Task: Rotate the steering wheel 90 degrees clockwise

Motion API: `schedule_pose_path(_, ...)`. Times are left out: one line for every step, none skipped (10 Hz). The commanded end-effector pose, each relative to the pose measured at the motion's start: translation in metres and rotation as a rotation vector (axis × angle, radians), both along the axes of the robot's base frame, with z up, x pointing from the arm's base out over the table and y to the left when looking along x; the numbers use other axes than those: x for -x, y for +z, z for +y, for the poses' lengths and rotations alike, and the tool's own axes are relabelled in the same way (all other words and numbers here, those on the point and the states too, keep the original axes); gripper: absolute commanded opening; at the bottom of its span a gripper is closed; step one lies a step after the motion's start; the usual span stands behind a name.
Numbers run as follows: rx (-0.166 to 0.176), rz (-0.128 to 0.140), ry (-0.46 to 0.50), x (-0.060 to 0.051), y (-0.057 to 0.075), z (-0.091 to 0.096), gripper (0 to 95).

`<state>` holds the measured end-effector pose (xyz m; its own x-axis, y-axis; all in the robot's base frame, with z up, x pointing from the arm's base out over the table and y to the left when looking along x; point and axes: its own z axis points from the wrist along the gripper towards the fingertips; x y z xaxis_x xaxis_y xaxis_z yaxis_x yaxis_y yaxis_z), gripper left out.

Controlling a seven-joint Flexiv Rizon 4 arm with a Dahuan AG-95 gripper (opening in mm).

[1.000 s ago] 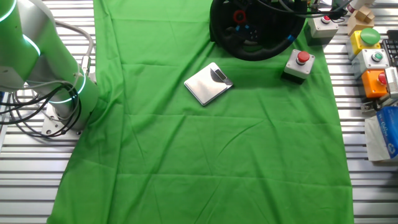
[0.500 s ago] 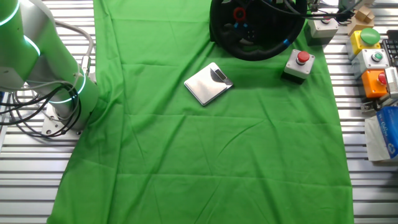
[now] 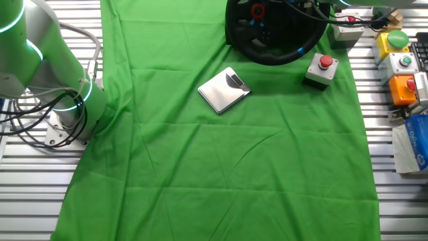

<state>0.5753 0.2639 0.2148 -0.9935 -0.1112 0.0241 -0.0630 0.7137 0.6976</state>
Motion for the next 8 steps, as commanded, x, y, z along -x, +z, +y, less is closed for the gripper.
schedule_pose_path(-0.002, -0.003, 0.002, -0.004, -0.002, -0.002, 0.0)
schedule_pose_path(-0.002, -0.004, 0.004, -0.006, -0.003, -0.003, 0.0)
schedule_pose_path(0.0, -0.008, 0.007, -0.009, -0.005, -0.005, 0.0)
schedule_pose_path(0.0, -0.011, 0.011, -0.01, -0.008, -0.007, 0.0)
schedule_pose_path(-0.001, -0.014, 0.012, -0.011, -0.01, -0.008, 0.0)
schedule_pose_path(-0.001, -0.018, 0.013, -0.012, -0.013, -0.009, 0.0)
schedule_pose_path(-0.002, -0.02, 0.016, -0.013, -0.015, -0.01, 0.0)
schedule_pose_path(-0.002, -0.023, 0.017, -0.014, -0.017, -0.011, 0.0)
